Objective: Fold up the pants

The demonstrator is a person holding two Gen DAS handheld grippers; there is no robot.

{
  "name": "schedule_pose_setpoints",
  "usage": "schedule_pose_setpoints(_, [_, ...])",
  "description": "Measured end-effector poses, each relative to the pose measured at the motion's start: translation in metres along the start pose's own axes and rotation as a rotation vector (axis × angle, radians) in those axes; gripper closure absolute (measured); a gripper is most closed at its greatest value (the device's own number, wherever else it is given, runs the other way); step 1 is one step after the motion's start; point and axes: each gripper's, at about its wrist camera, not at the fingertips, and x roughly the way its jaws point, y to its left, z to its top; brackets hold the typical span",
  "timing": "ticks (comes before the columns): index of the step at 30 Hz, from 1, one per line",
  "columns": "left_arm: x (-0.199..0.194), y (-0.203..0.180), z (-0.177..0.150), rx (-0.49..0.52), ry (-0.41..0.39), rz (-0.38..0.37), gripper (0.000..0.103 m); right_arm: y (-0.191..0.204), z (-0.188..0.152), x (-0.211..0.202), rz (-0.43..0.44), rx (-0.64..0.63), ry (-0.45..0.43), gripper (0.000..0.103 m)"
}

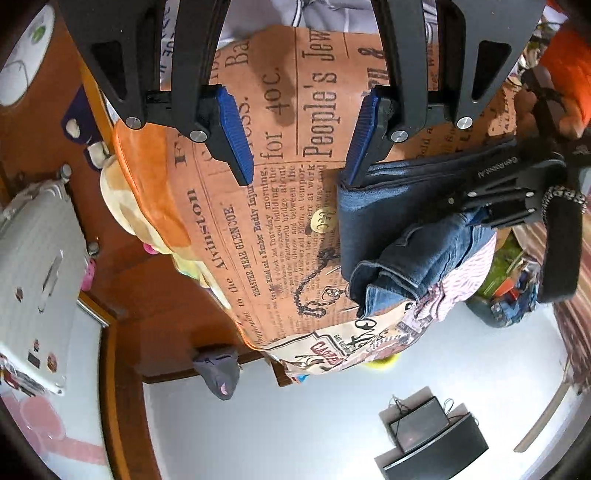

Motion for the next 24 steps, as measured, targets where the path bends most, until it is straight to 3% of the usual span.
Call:
schedule_pose_setpoints(1, [0.0, 0.0, 0.0, -0.009, 0.008, -0.026, 0.065, 0.0, 0.001, -0.001, 0.003, 0.004, -0.004, 0.054])
schedule_pose_setpoints(3, [-0.002, 0.002, 0.0, -0.038, 0.021, -0.11, 0.028, 0.001, 0.003, -0.003, 0.007, 0.008, -0.017, 0.054])
schedule_pose_setpoints(5, [-0.006, 0.004, -0.001, -0.084, 0.02, -0.166, 0.015, 0.002, 0.006, -0.006, 0.02, 0.006, -0.032, 0.054])
schedule_pose_setpoints(8, [-0.014, 0.007, -0.001, -0.105, -0.002, -0.143, 0.015, 0.005, 0.008, -0.012, 0.019, -0.002, -0.049, 0.054])
schedule_pose_setpoints(11, [-0.033, 0.019, -0.002, -0.147, -0.032, -0.167, 0.015, 0.009, 0.011, -0.017, 0.027, -0.014, -0.059, 0.054])
schedule_pose_setpoints(13, [-0.055, 0.03, -0.001, -0.157, -0.092, -0.164, 0.015, 0.015, 0.016, -0.018, 0.033, -0.031, -0.062, 0.054])
schedule_pose_setpoints(18, [-0.097, 0.082, -0.004, -0.178, -0.204, -0.03, 0.015, 0.049, 0.03, -0.008, 0.106, -0.107, -0.073, 0.054])
schedule_pose_setpoints(24, [-0.068, 0.172, -0.02, -0.25, -0.118, 0.195, 0.016, 0.107, 0.04, 0.025, 0.198, -0.204, -0.061, 0.054])
